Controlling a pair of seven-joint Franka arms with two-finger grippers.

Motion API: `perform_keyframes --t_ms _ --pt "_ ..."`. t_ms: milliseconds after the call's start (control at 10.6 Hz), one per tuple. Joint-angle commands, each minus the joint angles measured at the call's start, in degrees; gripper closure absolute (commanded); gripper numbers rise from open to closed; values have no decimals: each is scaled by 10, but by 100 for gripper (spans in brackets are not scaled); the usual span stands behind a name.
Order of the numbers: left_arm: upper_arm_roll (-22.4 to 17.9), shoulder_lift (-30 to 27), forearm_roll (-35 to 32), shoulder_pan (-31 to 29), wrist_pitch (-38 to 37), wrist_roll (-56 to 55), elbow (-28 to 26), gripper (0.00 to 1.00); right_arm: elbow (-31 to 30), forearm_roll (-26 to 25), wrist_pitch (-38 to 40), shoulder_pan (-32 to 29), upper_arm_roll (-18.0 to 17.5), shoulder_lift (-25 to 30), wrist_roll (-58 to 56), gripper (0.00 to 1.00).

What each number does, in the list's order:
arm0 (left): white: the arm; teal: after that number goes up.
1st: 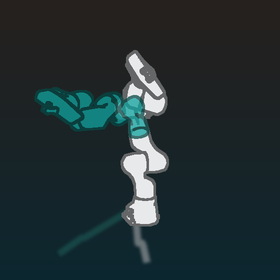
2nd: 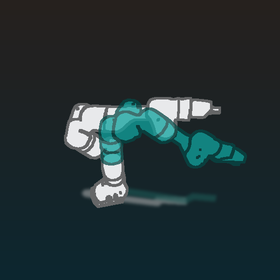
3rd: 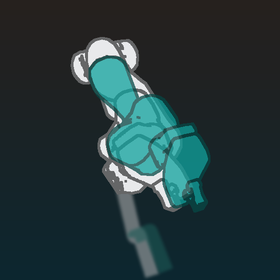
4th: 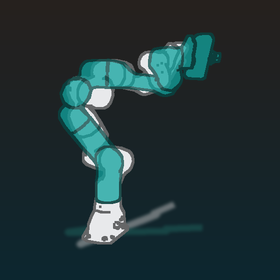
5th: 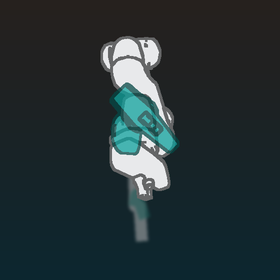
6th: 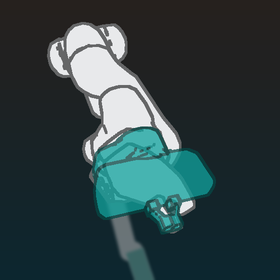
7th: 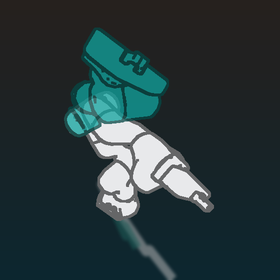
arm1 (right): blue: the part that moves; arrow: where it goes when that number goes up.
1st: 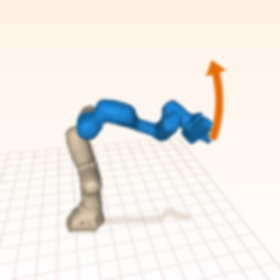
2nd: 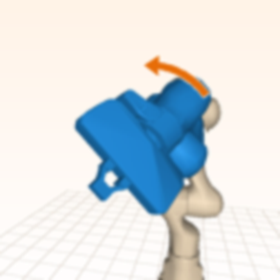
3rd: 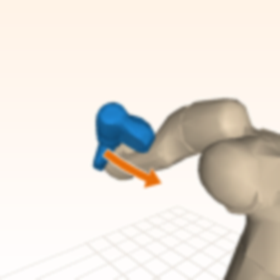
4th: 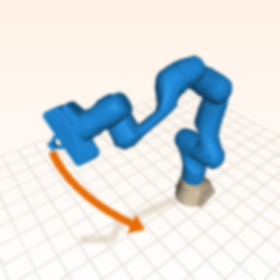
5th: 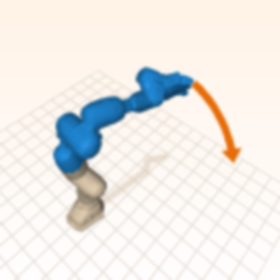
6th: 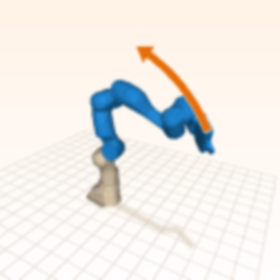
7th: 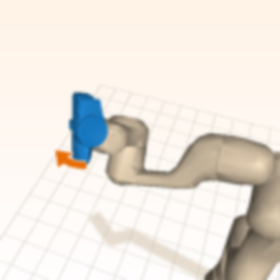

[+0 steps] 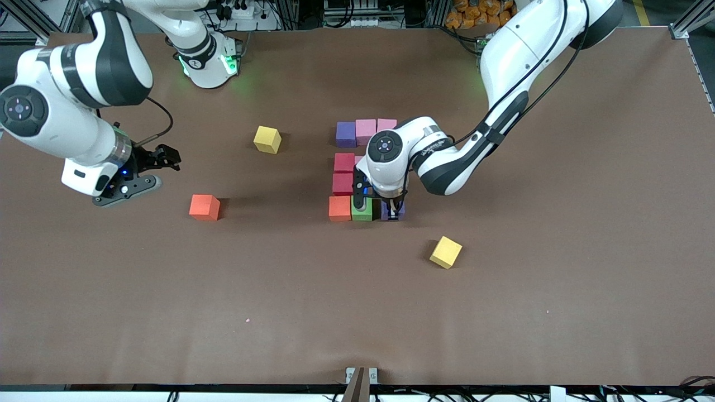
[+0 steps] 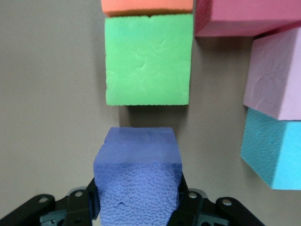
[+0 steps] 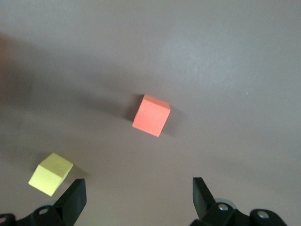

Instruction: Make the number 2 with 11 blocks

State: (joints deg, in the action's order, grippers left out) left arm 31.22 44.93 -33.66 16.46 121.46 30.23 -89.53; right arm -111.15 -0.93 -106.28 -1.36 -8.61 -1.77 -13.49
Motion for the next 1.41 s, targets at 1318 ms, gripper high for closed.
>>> perform_keyframes --t_ms 1318 --pt "-40 36 46 53 -7 -42 59 35 207 -4 172 43 79 24 140 0"
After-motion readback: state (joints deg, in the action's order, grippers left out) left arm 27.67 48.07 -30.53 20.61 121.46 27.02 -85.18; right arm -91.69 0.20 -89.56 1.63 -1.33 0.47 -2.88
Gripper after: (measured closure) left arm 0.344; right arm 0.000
